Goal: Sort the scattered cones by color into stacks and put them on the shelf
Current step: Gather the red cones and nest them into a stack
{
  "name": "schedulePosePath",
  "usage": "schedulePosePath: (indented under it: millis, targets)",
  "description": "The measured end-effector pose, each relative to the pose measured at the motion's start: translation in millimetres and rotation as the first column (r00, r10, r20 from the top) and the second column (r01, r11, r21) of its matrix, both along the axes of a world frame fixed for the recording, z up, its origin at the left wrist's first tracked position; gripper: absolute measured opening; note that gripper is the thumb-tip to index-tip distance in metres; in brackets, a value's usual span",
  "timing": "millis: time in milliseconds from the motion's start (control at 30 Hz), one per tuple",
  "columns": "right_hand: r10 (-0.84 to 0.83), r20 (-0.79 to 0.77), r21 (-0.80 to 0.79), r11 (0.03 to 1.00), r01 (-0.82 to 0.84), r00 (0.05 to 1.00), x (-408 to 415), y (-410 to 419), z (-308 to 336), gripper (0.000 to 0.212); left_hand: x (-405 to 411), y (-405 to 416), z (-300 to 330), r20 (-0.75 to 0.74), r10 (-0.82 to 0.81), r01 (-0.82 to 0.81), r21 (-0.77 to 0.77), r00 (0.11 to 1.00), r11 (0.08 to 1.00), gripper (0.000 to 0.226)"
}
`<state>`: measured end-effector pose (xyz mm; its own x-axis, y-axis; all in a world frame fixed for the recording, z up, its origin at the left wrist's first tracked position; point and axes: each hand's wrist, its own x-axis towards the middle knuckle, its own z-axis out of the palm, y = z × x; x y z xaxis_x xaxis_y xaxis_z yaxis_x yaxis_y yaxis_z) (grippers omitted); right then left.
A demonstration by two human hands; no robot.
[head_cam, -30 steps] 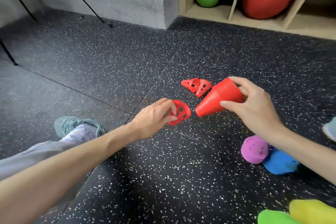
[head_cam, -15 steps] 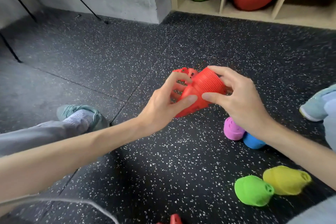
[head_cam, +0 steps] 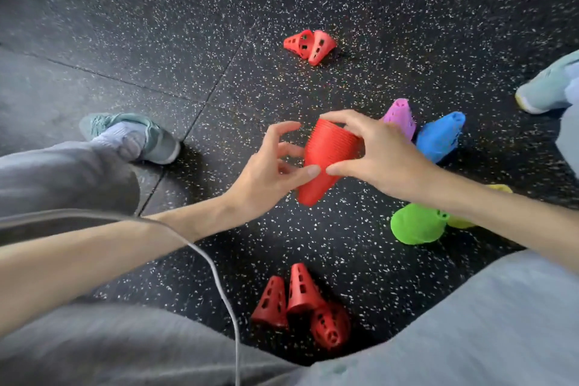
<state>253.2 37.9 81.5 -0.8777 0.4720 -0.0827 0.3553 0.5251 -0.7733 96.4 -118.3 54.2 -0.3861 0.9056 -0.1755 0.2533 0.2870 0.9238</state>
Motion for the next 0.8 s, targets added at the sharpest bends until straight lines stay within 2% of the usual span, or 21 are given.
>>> schedulePosePath:
  millis: [100,167,233,300,367,433,533,633,700,800]
  targets:
    - [0.009,0.05,0.04,0.999,-0.011,0.999,5,-4,-2,0.074,4,-23,-24,0.025,-0.101,0.102,-0.093,0.995,0.99,0.086]
    - [-0.002,0.079,0.026,1.0,0.0,0.997,11,-6,-5,0.074,5,-38,-43,-0.007,-0.262,0.252,-0.246,0.965,0.936,0.078]
    - [-0.011,0.092,0.015,1.0,0.009,0.996,15,-6,-7,0.074,8,-52,-60,-0.049,-0.464,0.405,-0.414,0.884,0.815,0.073]
    - [-0.016,0.09,0.009,1.0,0.015,0.996,18,-4,-8,0.074,15,-63,-76,-0.052,-0.633,0.514,-0.535,0.772,0.671,0.084]
    - [-0.018,0.094,0.002,1.0,0.018,0.995,19,-4,-8,0.074,27,-70,-87,-0.038,-0.738,0.58,-0.591,0.674,0.561,0.092]
    - [-0.015,0.101,-0.003,1.0,0.016,0.995,20,-2,-8,0.073,36,-73,-96,-0.069,-0.815,0.615,-0.621,0.575,0.486,0.095]
    - [-0.01,0.101,-0.018,1.0,0.012,0.995,21,0,-8,0.073,41,-74,-106,-0.153,-0.866,0.63,-0.628,0.475,0.457,0.092]
    - [-0.016,0.097,-0.025,0.999,0.019,0.995,23,3,-13,0.073,39,-69,-107,-0.136,-0.856,0.639,-0.61,0.498,0.469,0.083]
    - [-0.031,0.096,-0.03,0.999,0.034,0.995,24,6,-14,0.073,35,-62,-103,-0.14,-0.777,0.587,-0.577,0.614,0.568,0.076]
    - [-0.068,0.075,-0.026,0.997,0.07,0.995,23,13,-15,0.072,25,-44,-93,-0.15,-0.517,0.387,-0.499,0.843,0.776,0.064]
